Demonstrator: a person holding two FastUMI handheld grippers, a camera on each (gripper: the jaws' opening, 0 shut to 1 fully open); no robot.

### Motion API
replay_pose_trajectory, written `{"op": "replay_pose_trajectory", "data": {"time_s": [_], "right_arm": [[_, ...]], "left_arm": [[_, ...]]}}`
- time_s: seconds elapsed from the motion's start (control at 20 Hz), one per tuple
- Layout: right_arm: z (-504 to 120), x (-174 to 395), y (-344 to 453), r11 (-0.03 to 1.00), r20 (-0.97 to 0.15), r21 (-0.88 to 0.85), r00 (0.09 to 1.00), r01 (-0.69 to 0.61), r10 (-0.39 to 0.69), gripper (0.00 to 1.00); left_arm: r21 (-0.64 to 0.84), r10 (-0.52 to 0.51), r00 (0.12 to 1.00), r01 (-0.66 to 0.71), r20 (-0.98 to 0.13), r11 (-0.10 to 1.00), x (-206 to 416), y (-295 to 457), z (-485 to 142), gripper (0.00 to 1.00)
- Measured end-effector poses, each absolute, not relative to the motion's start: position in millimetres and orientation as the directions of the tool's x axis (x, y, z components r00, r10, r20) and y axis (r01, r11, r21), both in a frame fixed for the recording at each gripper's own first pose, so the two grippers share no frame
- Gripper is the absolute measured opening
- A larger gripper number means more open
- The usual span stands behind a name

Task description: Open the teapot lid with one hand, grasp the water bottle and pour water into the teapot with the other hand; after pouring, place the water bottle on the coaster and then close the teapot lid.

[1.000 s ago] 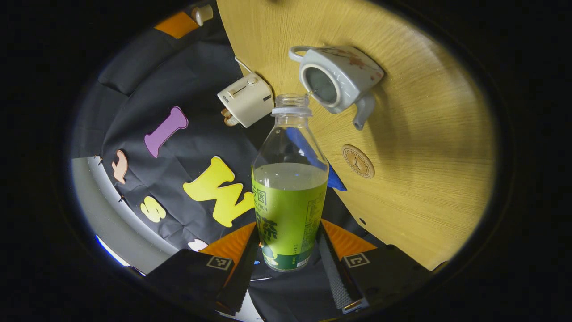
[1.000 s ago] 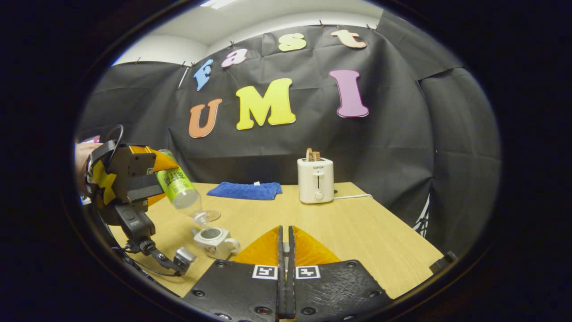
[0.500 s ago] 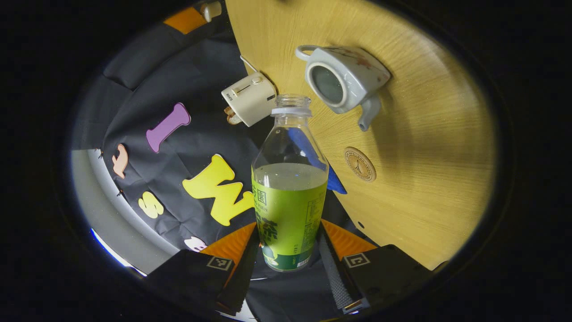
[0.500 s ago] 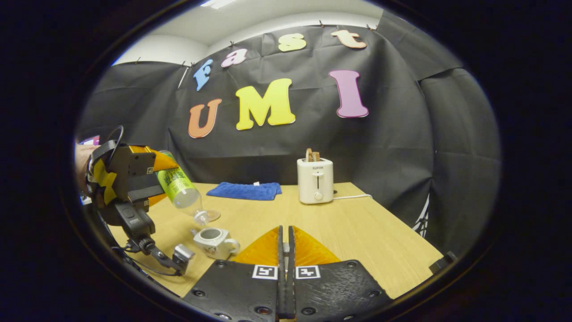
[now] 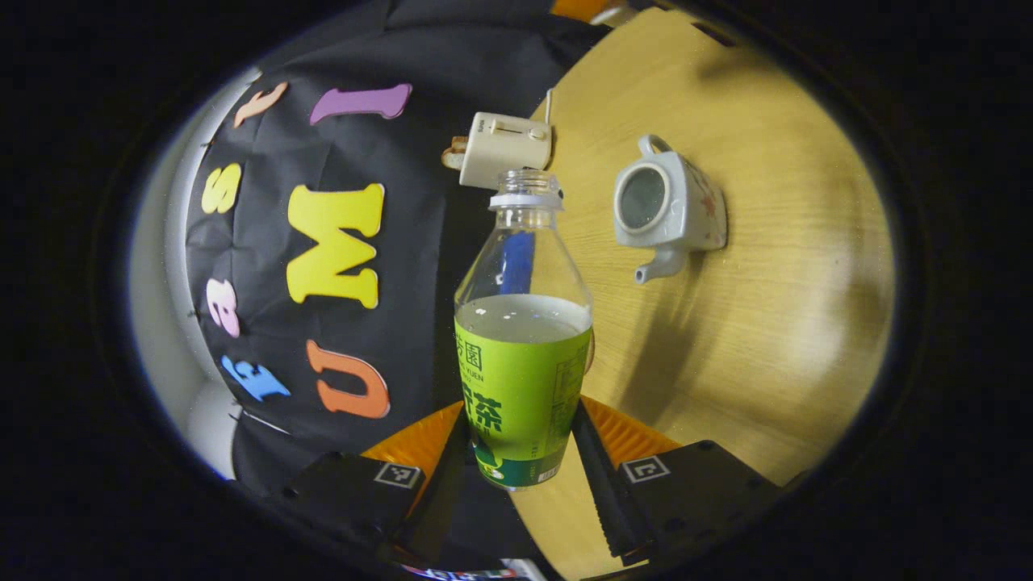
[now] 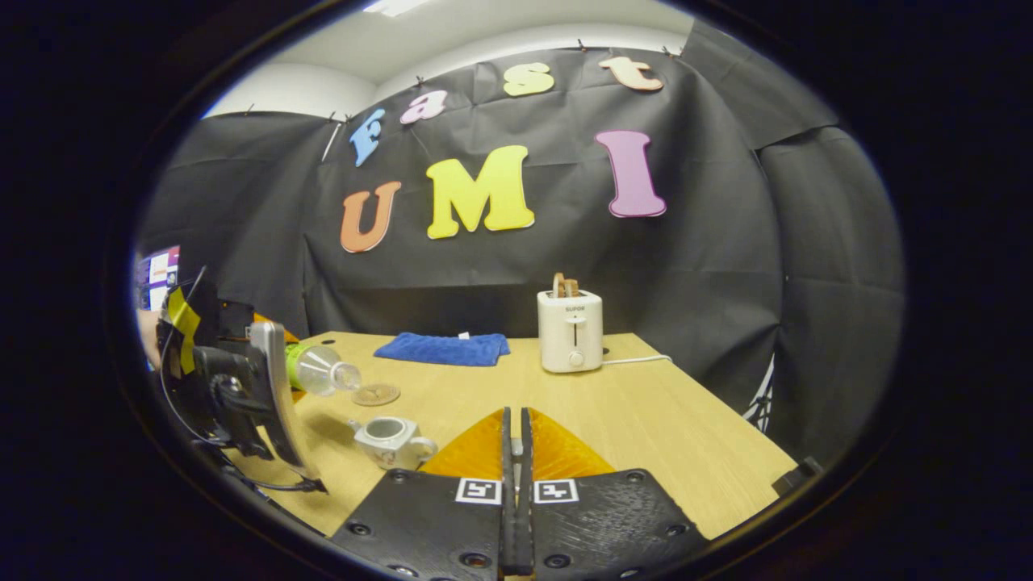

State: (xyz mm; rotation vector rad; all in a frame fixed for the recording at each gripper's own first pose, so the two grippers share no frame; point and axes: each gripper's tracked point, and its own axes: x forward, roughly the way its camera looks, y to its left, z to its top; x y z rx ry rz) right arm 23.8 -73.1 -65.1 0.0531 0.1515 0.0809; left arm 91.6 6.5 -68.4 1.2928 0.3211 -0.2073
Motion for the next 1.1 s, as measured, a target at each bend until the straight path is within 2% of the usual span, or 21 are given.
{"op": "replay_pose_trajectory", "data": {"time_s": [0.15,0.2,0.25,0.5,0.7,0.85,1.1], "right_arm": [[-62.2,24.0,-62.6,0.994,-0.147,0.065,0.984,-0.093,0.101,0.00],[-59.5,24.4,-59.8,0.993,-0.146,0.066,0.984,-0.096,0.104,0.00],[-57.7,24.9,-56.7,0.993,-0.143,0.065,0.984,-0.101,0.110,0.00],[-50.7,25.6,-47.1,0.992,-0.134,0.058,0.983,-0.116,0.123,0.00],[-48.3,26.3,-37.2,0.991,-0.132,0.054,0.982,-0.126,0.133,0.00],[-47.0,28.6,-28.1,0.989,-0.132,0.048,0.981,-0.139,0.144,0.00],[-50.0,33.1,-16.6,0.987,-0.138,0.047,0.977,-0.155,0.160,0.00]], "left_arm": [[0.799,-0.021,0.932,0.323,-0.363,0.508,78.5,7.1,-70.8,0.75],[0.757,-0.030,0.931,0.313,-0.363,0.574,75.9,5.5,-69.3,0.79],[0.700,-0.046,0.933,0.301,-0.358,0.648,72.1,6.4,-69.5,0.75],[0.387,-0.123,0.930,0.261,-0.345,0.884,54.8,-1.8,-71.9,0.76],[0.131,-0.146,0.942,0.193,-0.303,0.972,49.0,-3.6,-57.6,0.76],[-0.027,-0.132,0.970,0.129,-0.202,0.991,67.7,8.6,-34.1,0.76],[-0.078,-0.105,0.985,0.095,-0.134,0.992,112.0,21.1,-4.1,0.76]]}}
